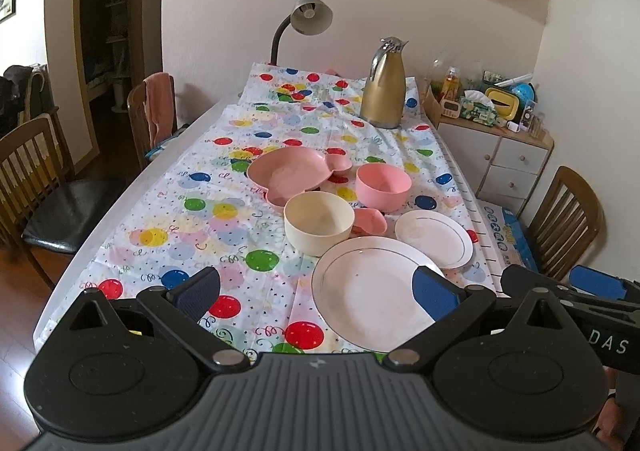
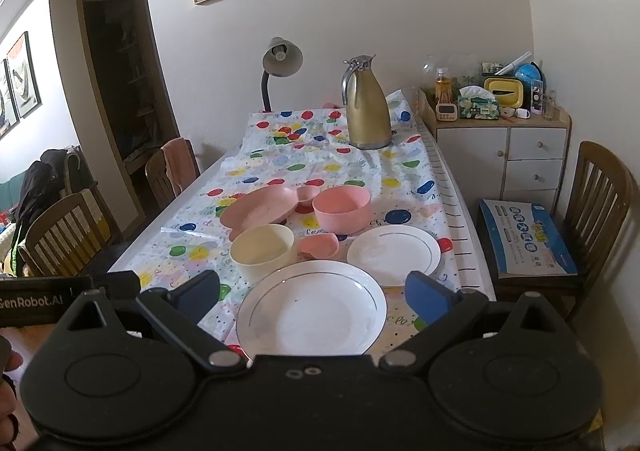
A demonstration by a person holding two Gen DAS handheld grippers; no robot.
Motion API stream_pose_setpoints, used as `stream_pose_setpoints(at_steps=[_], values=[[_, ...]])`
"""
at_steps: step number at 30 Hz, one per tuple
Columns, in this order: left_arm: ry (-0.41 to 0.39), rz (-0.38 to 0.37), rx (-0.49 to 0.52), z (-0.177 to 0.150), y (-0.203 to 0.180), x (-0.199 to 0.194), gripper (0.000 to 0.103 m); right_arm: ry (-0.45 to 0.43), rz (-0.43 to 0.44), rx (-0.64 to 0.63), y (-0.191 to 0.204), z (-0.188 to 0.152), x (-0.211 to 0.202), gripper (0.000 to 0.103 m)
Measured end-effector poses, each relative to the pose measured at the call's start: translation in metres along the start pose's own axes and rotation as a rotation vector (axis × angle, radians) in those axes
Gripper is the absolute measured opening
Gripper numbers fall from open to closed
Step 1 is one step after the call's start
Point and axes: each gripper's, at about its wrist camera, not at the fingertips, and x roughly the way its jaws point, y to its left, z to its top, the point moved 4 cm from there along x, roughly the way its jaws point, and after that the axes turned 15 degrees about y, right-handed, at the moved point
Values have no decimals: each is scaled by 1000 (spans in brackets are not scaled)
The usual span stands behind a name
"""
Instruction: Organize plates and bowls
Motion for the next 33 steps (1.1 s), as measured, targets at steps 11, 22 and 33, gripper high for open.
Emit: stream_pose_setpoints(at_steps=[11, 22, 33], values=[[-45, -20, 15, 5, -9, -12, 103, -57, 2, 0, -6, 5, -16, 100], [-58, -79, 12, 10, -12, -13, 103, -79, -6, 0, -8, 9, -19, 101], [-61, -115, 19, 20, -12, -7, 103, -84, -20, 0, -10, 13, -18, 101]])
